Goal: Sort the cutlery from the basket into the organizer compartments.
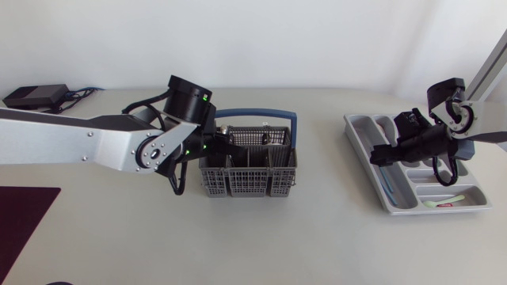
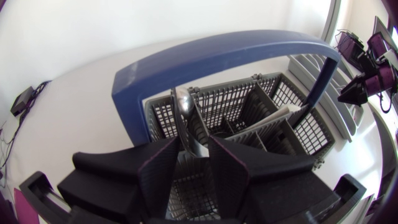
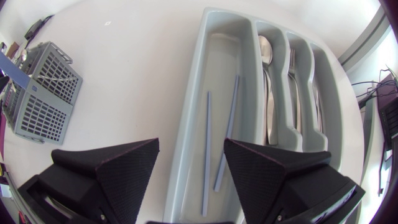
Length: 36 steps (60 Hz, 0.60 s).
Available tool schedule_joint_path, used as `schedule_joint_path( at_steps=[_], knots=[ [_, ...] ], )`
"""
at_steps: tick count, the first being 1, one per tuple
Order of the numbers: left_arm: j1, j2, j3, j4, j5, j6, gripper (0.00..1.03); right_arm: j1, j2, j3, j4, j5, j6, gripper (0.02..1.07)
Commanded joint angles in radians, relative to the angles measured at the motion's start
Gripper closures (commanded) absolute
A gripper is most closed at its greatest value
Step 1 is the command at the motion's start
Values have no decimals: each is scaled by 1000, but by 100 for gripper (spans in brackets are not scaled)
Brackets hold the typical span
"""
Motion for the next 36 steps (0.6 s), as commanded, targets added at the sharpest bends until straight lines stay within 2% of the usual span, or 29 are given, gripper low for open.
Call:
schedule_joint_path(
  at_steps=[1,14,17,26,36],
  knots=[
    [-17,30,21,31,-30,-26,72,-9,-28,-35,15,-5,-6,31],
    [-20,53,9,95,-56,-20,86,-8,-45,-47,21,-5,-15,31],
    [-20,59,9,97,-61,-20,87,-11,-48,-47,21,-5,-19,31],
    [-22,71,10,100,-64,-18,100,-15,-54,-50,21,-5,-27,31],
    [-28,69,-11,127,-81,-8,100,-15,-67,-58,25,-5,-29,31]
  ],
)
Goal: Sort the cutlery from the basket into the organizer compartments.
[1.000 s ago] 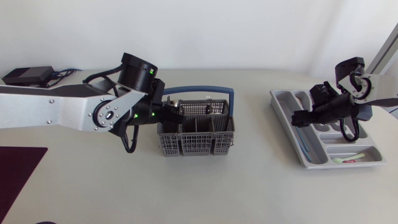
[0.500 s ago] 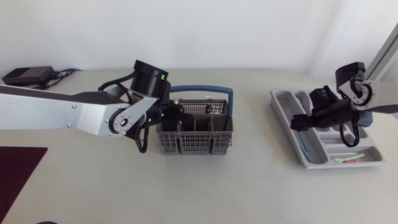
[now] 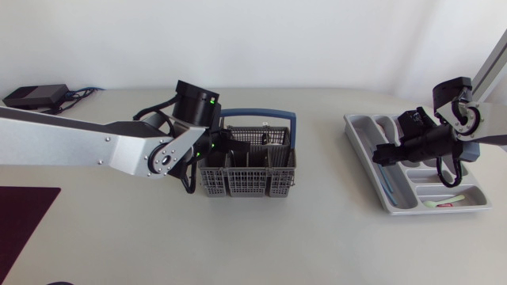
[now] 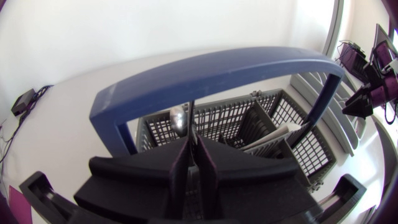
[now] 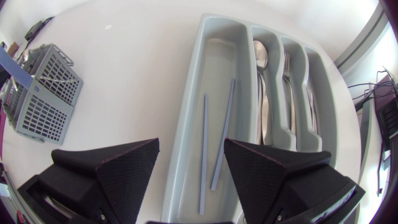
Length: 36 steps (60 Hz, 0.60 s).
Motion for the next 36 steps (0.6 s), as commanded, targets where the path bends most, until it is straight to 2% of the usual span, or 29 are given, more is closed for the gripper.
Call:
schedule_joint_path(
  at_steps=[1,24,36],
  knots=[
    [-9,19,-17,6,-30,16,100,-7,-26,-32,4,-5,-21,31],
    [-35,-47,-128,92,-34,67,100,-7,-68,-37,-2,-5,-34,31],
    [-77,-151,-270,232,-34,162,100,-7,-104,-57,-10,-6,-34,31]
  ],
)
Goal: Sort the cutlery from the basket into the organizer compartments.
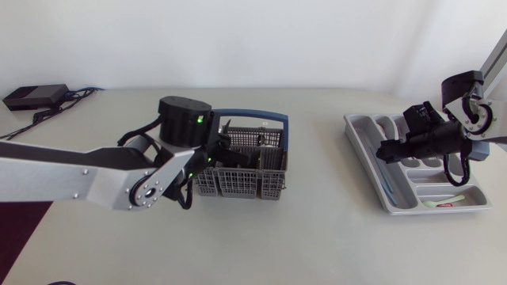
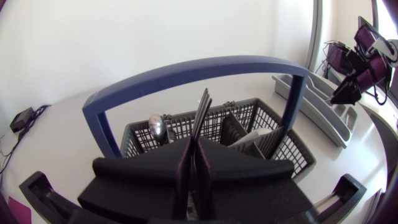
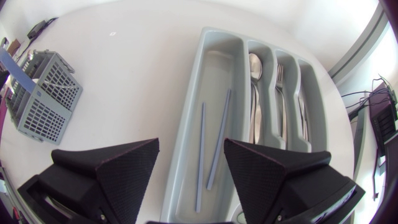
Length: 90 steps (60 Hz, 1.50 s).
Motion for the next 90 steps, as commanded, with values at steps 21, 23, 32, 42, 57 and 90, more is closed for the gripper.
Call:
schedule_joint_path(
  at_steps=[21,23,32,42,57,90],
  knots=[
    [-47,-185,-338,357,-12,205,100,10,-103,-90,-15,-6,-9,31],
    [-56,-200,-349,369,-12,216,100,18,-116,-94,-16,-6,-9,31],
    [-70,-280,-358,380,-12,242,100,87,-232,-133,-15,-52,-12,31],
    [-71,-369,-325,373,-12,247,100,202,-350,-172,-5,-48,-13,31],
    [-53,-515,-170,156,6,196,100,380,-519,-205,1,-49,-15,31],
    [105,-421,146,-306,401,-171,100,778,-487,33,-77,-80,135,31]
  ],
)
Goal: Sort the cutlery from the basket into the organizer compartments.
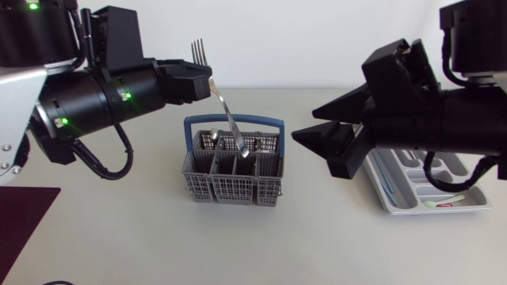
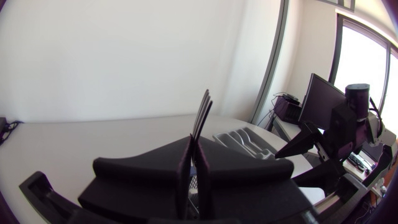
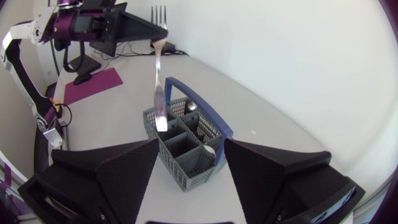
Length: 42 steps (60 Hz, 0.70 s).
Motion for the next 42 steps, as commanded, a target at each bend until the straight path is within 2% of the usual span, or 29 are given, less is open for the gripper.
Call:
schedule_joint_path(
  at_steps=[1,11,16,42],
  knots=[
    [12,36,30,-6,30,-50,100,32,54,47,4,-19,50,31],
    [12,79,33,-17,68,-65,100,77,144,107,30,-23,73,31],
    [12,89,33,-15,79,-68,100,92,187,136,39,-22,76,24],
    [12,99,50,-15,108,-94,100,146,387,283,47,-22,91,24]
  ],
)
